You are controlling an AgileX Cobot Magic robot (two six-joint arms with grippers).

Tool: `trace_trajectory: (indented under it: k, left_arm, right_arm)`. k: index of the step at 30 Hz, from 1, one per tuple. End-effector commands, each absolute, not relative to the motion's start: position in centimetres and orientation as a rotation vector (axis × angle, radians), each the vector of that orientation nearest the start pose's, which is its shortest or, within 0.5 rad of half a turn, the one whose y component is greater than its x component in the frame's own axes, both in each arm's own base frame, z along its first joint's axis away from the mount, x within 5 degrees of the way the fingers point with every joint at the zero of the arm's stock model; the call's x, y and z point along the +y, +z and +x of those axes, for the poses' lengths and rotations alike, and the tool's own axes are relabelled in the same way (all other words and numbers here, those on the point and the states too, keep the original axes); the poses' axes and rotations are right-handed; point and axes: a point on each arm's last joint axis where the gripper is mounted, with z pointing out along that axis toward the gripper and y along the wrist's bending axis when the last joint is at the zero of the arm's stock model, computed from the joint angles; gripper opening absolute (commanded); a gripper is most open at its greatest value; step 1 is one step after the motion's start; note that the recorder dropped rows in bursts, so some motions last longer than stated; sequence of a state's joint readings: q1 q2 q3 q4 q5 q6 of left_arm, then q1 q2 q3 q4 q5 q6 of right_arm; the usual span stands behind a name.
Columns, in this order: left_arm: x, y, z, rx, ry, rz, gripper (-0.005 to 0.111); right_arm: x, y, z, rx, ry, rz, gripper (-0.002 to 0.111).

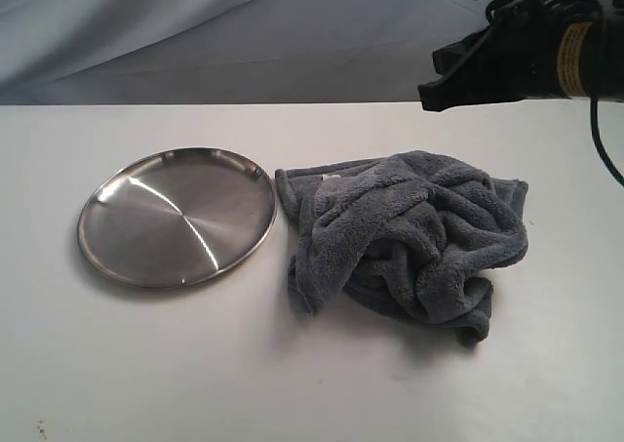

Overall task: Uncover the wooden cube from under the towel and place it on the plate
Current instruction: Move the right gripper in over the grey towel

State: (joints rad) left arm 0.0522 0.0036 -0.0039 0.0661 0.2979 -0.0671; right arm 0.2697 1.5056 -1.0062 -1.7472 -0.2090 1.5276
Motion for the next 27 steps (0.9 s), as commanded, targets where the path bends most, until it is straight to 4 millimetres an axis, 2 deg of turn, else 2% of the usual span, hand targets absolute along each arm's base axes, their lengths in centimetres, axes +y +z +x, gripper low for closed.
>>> trace_trajectory:
  k: [1, 12, 13, 19, 24, 27]
  left_arm:
    - [0.4, 18.7, 5.5, 1.769, 0.051, -0.058, 0.0]
    - [0.4, 18.7, 5.5, 1.769, 0.051, -0.058, 0.0]
    - [0.4, 18.7, 5.5, 1.769, 0.051, -0.058, 0.0]
    - [0.4, 18.7, 5.5, 1.769, 0.051, -0.058, 0.0]
    - [0.4, 18.7, 5.5, 1.769, 0.051, -0.058, 0.0]
    - [0.4, 18.7, 5.5, 1.769, 0.051, -0.058, 0.0]
  right_arm:
    - [11.0, 29.1, 32.2, 1.907, 0.245, -0.634, 0.0]
    - [11.3, 29.1, 32.0, 1.9, 0.286, -0.676, 0.0]
    - [11.4, 29.1, 32.0, 1.882, 0.272, -0.702, 0.0]
    - [11.6, 29.5, 32.0, 1.719, 0.325, -0.603, 0.0]
    - [11.5, 28.6, 31.9, 1.744, 0.21, -0.517, 0.0]
    - [11.6, 27.8, 31.7, 1.809, 0.082, -0.601, 0.0]
